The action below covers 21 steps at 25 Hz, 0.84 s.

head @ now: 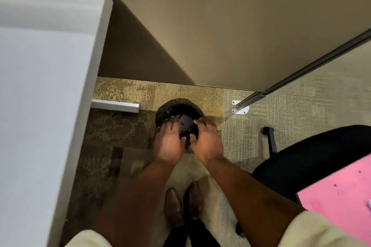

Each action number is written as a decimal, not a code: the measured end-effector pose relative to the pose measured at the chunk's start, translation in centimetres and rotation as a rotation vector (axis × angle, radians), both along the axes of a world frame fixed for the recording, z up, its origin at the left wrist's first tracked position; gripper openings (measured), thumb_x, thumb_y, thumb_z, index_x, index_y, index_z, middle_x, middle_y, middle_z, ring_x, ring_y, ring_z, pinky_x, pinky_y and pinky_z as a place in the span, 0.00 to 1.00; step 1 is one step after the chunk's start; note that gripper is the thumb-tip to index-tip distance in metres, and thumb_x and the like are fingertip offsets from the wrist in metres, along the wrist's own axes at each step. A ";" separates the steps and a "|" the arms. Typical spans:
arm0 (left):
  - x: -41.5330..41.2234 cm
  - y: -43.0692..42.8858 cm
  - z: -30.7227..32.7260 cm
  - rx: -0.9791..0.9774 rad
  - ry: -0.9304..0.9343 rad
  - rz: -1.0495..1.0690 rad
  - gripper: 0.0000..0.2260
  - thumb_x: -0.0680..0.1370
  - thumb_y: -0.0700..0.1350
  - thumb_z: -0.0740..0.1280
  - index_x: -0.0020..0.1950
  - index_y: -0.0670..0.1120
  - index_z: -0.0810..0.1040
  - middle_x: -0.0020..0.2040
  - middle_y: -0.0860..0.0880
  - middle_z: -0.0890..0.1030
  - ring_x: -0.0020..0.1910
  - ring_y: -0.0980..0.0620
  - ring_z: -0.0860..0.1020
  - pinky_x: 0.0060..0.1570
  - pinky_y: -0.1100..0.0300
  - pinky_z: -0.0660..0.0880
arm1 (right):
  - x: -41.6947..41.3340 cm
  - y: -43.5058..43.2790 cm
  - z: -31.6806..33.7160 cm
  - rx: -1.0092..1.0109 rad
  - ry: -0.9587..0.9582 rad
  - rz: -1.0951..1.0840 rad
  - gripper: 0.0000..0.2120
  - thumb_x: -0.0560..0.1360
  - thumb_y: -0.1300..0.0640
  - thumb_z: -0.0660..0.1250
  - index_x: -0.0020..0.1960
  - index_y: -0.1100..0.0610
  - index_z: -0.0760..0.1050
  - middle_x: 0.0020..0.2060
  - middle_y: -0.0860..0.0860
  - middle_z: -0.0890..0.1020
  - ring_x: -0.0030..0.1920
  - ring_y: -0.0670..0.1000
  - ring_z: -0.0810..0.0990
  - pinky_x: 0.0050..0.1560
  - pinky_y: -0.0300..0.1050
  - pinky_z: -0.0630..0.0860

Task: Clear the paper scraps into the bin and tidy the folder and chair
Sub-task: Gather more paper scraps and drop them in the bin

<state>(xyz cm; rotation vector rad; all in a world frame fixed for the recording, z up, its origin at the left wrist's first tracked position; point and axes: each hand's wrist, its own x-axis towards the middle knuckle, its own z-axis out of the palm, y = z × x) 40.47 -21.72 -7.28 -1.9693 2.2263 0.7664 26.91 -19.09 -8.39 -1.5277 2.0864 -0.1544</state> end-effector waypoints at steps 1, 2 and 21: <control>0.1 0.6 1.3 -0.015 -0.011 -0.027 0.29 0.77 0.52 0.67 0.76 0.48 0.63 0.77 0.47 0.65 0.75 0.47 0.63 0.73 0.49 0.63 | -0.1 0.8 1.4 -0.005 0.012 -0.001 0.27 0.75 0.49 0.67 0.72 0.50 0.67 0.70 0.50 0.71 0.71 0.54 0.68 0.69 0.56 0.68; 0.0 1.1 2.9 -0.027 -0.011 -0.052 0.30 0.77 0.53 0.66 0.77 0.48 0.61 0.78 0.47 0.64 0.76 0.47 0.62 0.75 0.48 0.60 | -0.4 1.5 3.2 -0.012 0.021 -0.001 0.28 0.75 0.48 0.67 0.73 0.50 0.67 0.71 0.50 0.70 0.72 0.53 0.67 0.70 0.57 0.66; -1.8 10.3 27.9 -0.267 -0.143 -0.534 0.39 0.80 0.68 0.45 0.81 0.43 0.42 0.82 0.43 0.43 0.80 0.46 0.38 0.78 0.44 0.40 | -4.1 14.9 29.0 -0.202 0.153 -0.223 0.35 0.78 0.36 0.56 0.80 0.50 0.54 0.81 0.54 0.53 0.80 0.56 0.51 0.77 0.66 0.48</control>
